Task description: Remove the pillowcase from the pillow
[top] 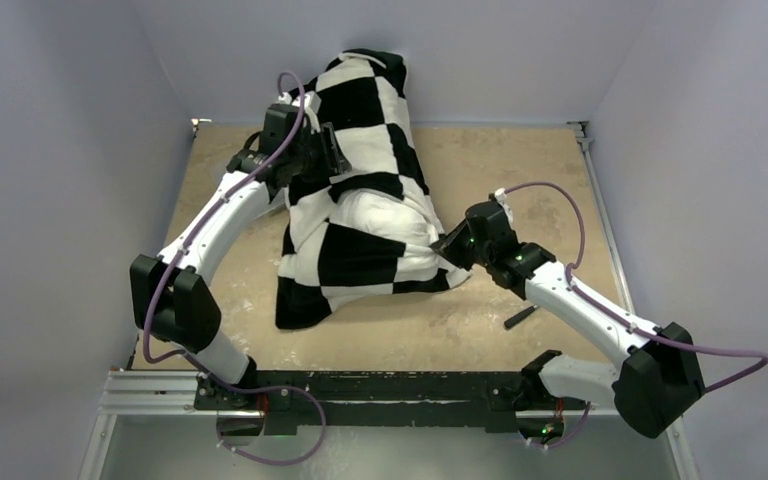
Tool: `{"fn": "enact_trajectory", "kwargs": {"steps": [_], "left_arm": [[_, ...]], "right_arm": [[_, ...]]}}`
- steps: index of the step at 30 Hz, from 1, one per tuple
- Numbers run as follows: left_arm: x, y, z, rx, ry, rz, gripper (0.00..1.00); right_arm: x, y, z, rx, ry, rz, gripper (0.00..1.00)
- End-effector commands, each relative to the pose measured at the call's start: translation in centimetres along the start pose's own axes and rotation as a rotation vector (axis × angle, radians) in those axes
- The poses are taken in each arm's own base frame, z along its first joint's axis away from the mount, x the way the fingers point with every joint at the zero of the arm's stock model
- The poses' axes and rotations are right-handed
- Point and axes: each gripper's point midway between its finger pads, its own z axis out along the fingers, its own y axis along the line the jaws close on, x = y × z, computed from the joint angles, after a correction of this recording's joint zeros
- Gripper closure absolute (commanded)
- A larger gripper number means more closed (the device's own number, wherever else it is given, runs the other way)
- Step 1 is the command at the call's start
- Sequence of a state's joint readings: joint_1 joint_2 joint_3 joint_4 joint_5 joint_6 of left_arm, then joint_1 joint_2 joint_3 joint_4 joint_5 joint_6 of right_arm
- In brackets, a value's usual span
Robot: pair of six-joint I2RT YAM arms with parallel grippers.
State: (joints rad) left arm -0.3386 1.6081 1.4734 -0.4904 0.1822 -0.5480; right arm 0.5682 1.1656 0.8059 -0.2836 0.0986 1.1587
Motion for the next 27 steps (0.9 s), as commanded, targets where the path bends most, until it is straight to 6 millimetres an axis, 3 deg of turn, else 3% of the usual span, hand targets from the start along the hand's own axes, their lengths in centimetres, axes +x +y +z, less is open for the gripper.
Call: {"fn": "enact_trajectory", "kwargs": {"steps": [1,8,12,19,22,23,27], "left_arm": [[-3.1,-1.6,-1.7,-0.051,-0.111,0.102,0.49],[1.1,-8.2,-1.7,-0.043,-0.034,0.24,0.41],[3.9,-10.8,-0.8,-0.107,0.009,0.341,0.4],[9.5,-12.2,1.8,-0.175,0.13,0.425,0.32],[10.7,-12.5,2.9,-0.195,0.14,0.448,0.3],[10.8,-12.7,3.3,-0.199,0.136,0.453,0.24],[12.4,-11.8,4.7,-0.243,0.167,0.477,0.18]], "right_arm": [[0.5,-1.8,-0.1,0.043,0.024,-0.081,1.0],[-0.4,0.0,-0.4,-0.023,-0.011,-0.107,1.0],[-0.3,0.1,-0.1,-0.039,-0.009,-0.116,1.0],[-0.4,0.2,-0.1,-0.06,-0.025,-0.116,1.0],[-0.2,0.0,-0.1,-0.07,-0.021,-0.121,1.0],[-0.1,0.0,-0.1,-0.072,-0.02,-0.124,1.0],[0.2,-0.4,0.0,-0.078,-0.015,-0.133,1.0]]}}
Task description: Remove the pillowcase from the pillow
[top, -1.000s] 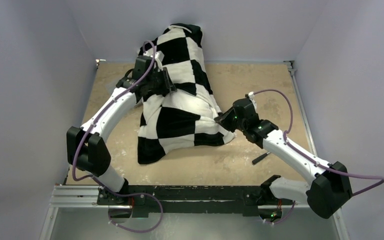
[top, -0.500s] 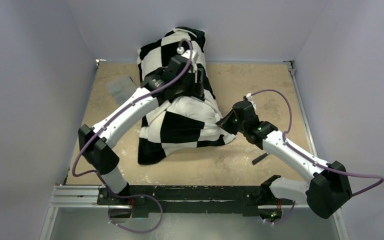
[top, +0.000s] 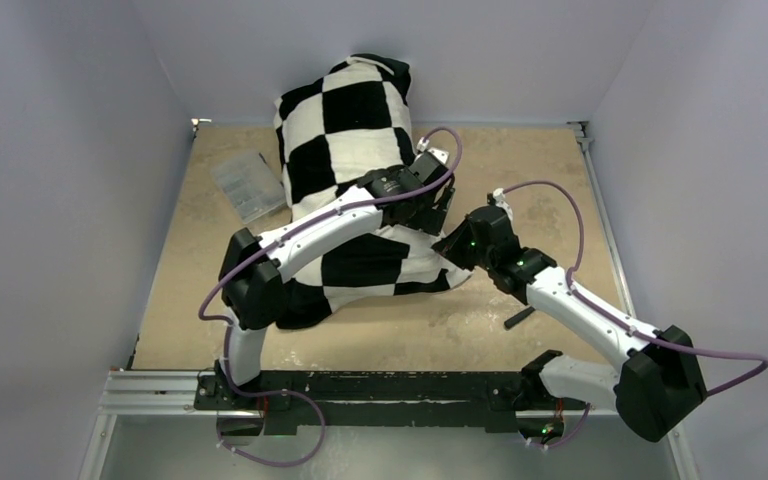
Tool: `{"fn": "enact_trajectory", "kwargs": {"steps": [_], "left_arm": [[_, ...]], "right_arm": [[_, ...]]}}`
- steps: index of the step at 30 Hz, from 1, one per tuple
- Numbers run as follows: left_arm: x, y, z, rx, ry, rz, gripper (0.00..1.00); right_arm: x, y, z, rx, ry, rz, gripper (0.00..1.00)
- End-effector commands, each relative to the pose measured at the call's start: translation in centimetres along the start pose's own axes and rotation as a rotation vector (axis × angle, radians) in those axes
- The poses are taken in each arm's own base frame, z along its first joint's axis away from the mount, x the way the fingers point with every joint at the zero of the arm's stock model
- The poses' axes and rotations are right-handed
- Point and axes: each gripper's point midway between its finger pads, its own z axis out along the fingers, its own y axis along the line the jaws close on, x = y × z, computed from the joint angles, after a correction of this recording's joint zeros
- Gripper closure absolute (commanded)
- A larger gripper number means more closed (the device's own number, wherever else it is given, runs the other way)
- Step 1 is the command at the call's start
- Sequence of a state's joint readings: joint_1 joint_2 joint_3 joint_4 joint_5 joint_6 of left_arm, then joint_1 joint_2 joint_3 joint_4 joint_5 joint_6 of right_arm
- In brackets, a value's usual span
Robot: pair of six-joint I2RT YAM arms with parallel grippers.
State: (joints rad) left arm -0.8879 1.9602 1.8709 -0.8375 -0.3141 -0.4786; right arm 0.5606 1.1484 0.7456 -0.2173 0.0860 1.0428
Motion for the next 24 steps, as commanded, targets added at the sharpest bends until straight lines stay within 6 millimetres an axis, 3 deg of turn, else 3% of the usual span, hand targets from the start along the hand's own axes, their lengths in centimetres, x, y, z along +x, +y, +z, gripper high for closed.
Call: {"fn": "enact_trajectory", "kwargs": {"steps": [1,8,9,13,15,20,24], "left_arm": [[0.2,0.2,0.5,-0.056,0.009,0.011,0.18],[5.0,1.1,1.8,-0.107,0.107,0.052,0.21],[5.5,1.3,1.9,-0.111,0.115,0.057,0.29],[6.2,1.7,1.9,-0.117,0.119,0.066,0.81],[5.6,1.8,1.4,-0.119,0.099,0.064,1.0],[2.3,2.8,-0.3,-0.134,-0.006,0.03,1.0],[-1.7,4.4,-1.7,-0.115,-0.112,-0.07,1.0]], "right_arm": [[-0.2,0.8,-0.4,-0.056,-0.014,-0.024,1.0],[0.5,0.3,-0.5,-0.074,-0.002,-0.013,1.0],[0.6,0.3,-0.5,-0.078,0.0,-0.013,1.0],[0.6,0.3,-0.5,-0.083,0.001,-0.015,1.0],[0.6,0.4,-0.6,-0.087,0.001,-0.016,1.0],[1.0,0.3,-0.8,-0.097,0.012,-0.014,1.0],[1.7,-0.2,-1.0,-0.112,0.031,-0.021,1.0]]}}
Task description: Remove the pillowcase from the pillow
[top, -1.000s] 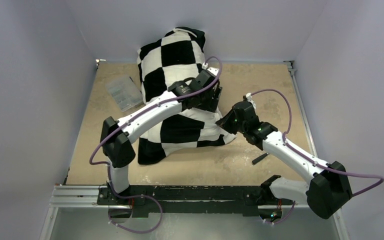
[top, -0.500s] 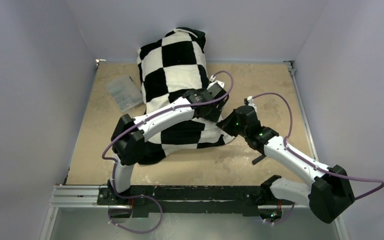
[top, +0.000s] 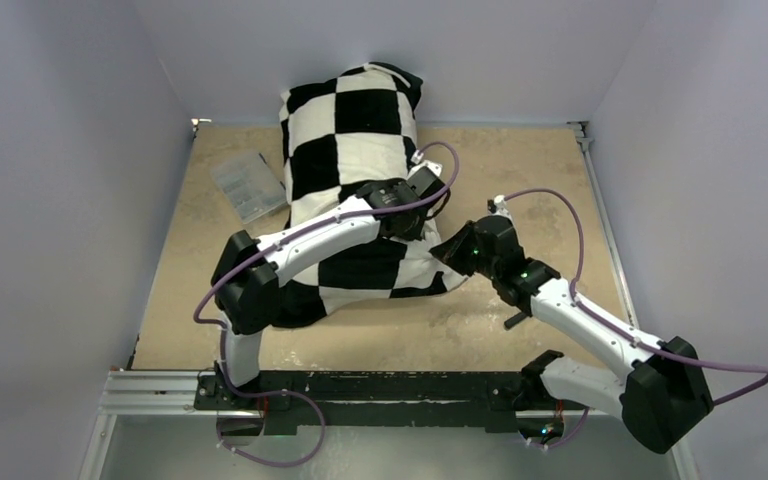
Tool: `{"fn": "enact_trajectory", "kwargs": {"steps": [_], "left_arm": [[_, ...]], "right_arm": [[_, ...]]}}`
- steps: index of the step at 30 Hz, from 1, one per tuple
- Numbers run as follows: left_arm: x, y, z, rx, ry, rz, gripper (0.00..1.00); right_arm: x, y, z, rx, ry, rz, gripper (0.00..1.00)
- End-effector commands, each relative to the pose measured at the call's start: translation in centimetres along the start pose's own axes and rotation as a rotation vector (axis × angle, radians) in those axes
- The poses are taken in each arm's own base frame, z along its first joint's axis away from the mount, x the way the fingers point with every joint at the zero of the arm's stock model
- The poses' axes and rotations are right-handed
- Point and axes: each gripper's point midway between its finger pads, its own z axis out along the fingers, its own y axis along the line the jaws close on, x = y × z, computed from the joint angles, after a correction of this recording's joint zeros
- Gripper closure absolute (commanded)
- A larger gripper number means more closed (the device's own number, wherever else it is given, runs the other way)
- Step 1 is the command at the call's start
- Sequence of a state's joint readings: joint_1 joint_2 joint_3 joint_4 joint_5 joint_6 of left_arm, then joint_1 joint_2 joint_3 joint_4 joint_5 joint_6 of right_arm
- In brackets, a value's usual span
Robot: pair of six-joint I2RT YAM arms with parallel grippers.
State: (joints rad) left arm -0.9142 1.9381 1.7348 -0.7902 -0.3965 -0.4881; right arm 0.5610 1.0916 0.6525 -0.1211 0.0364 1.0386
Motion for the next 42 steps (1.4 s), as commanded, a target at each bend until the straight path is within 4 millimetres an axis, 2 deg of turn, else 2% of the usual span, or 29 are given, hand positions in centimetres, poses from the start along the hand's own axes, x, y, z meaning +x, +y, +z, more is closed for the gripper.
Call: {"fn": "enact_trajectory", "kwargs": {"steps": [1,5,9,16,20,25,31,33,36,38,40,42], "left_arm": [[-5.7,4.2,-3.2,-0.02,-0.155,-0.144,1.0],[-9.3,6.0,-4.0,0.077,-0.248,-0.311,1.0],[-11.4,6.4,-5.2,0.182,-0.3,-0.41,1.0],[-13.8,5.7,-8.3,0.372,-0.35,-0.508,1.0],[-14.4,5.1,-10.1,0.49,-0.346,-0.534,1.0],[-15.8,6.2,-12.3,0.553,-0.4,-0.577,1.0],[-17.9,6.8,-12.4,0.557,-0.444,-0.584,1.0],[-19.0,6.2,-12.6,0.592,-0.458,-0.587,1.0],[-20.4,5.8,-13.3,0.634,-0.491,-0.591,1.0],[-20.9,5.7,-13.3,0.638,-0.507,-0.592,1.0],[-21.0,5.8,-12.7,0.625,-0.52,-0.566,1.0],[-20.4,6.1,-11.4,0.581,-0.507,-0.521,1.0]], "right_arm": [[0.7,-0.1,-0.6,-0.038,0.019,-0.025,1.0],[1.6,-0.7,-0.6,-0.045,0.041,-0.028,1.0],[2.4,-1.9,-0.2,-0.028,0.06,-0.025,1.0],[3.9,-3.6,0.5,-0.011,0.092,-0.003,1.0],[3.6,-3.5,1.2,-0.016,0.074,0.005,1.0],[3.7,-3.1,2.9,-0.035,0.082,-0.04,1.0],[2.8,-0.7,4.1,-0.093,0.07,-0.13,1.0],[2.4,-0.9,4.5,-0.07,0.05,-0.131,1.0],[2.8,-3.9,6.2,0.057,0.045,-0.113,1.0],[3.1,-4.5,7.0,0.093,0.059,-0.116,1.0],[3.0,-4.0,7.0,0.082,0.058,-0.114,1.0],[2.0,-2.5,6.1,0.045,0.031,-0.111,1.0]]}}
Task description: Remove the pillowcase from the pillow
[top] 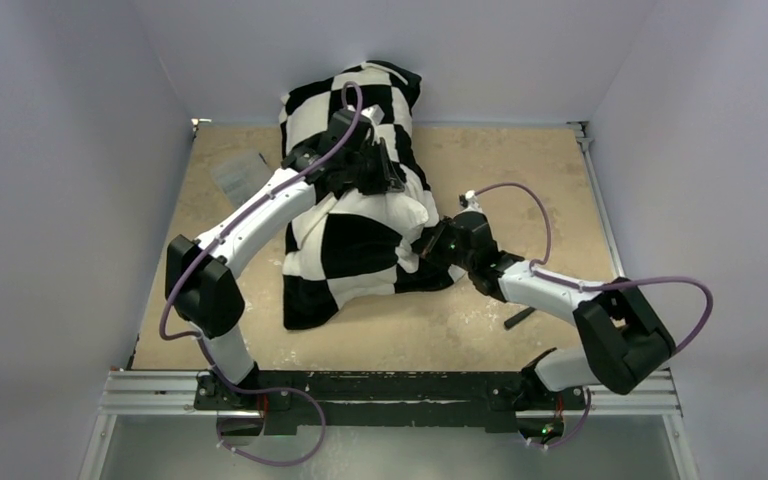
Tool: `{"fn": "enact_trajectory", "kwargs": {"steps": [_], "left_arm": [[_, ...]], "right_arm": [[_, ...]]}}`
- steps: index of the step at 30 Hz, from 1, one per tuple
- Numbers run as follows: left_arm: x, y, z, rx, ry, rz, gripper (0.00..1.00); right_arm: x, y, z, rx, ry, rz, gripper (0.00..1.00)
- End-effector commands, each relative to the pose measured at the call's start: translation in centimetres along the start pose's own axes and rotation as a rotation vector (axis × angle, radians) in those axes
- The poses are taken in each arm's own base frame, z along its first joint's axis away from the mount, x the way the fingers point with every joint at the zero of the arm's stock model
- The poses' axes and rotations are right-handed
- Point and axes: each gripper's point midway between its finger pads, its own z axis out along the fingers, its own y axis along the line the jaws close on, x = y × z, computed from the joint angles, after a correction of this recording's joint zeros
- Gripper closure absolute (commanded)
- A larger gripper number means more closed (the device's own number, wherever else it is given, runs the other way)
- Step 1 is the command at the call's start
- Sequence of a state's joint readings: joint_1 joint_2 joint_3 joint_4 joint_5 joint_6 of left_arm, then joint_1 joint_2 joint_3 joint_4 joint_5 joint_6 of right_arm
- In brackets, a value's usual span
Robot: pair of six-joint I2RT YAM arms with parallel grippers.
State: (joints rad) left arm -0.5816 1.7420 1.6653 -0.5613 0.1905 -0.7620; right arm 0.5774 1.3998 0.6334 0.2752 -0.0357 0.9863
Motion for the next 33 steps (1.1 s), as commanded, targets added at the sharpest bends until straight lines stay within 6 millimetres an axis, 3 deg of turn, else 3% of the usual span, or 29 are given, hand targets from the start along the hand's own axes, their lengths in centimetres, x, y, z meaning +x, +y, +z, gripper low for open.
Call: {"fn": "enact_trajectory", "kwargs": {"steps": [1,2,5,10,13,17,19,24,28,33], "left_arm": [[-10.0,-6.0,-3.7,0.188,-0.345,0.123,1.0],[-9.7,-5.2,-3.3,0.159,-0.334,0.139,1.0],[-8.7,-3.9,-2.7,0.121,-0.307,0.174,0.76],[-7.8,-3.2,-4.1,0.099,-0.297,0.237,0.48],[-7.8,-3.1,-6.3,0.073,-0.312,0.289,0.39],[-7.3,-2.2,-8.8,0.03,-0.318,0.383,0.32],[-6.5,-1.4,-9.8,0.004,-0.309,0.423,0.29],[-3.6,1.5,-11.2,-0.053,-0.256,0.507,0.26],[-1.4,3.2,-12.1,-0.066,-0.224,0.56,0.25],[0.9,3.9,-12.9,-0.022,-0.196,0.642,0.25]], "right_arm": [[-0.3,-2.5,-1.3,0.137,-0.019,-0.046,1.0],[-1.1,-1.7,-1.9,0.124,-0.043,-0.046,0.99],[-3.3,0.6,-3.8,0.094,-0.108,-0.049,0.81],[-5.4,3.0,-6.1,0.075,-0.156,-0.065,0.57],[-6.6,4.6,-7.6,0.052,-0.181,-0.086,0.46],[-8.4,7.1,-9.8,0.018,-0.214,-0.12,0.19],[-9.2,8.3,-10.5,0.009,-0.219,-0.142,0.11],[-10.5,10.7,-11.3,-0.003,-0.207,-0.212,0.02],[-10.9,12.7,-11.0,-0.033,-0.171,-0.272,0.01],[-9.6,12.0,-9.2,-0.008,-0.103,-0.307,0.01]]}}
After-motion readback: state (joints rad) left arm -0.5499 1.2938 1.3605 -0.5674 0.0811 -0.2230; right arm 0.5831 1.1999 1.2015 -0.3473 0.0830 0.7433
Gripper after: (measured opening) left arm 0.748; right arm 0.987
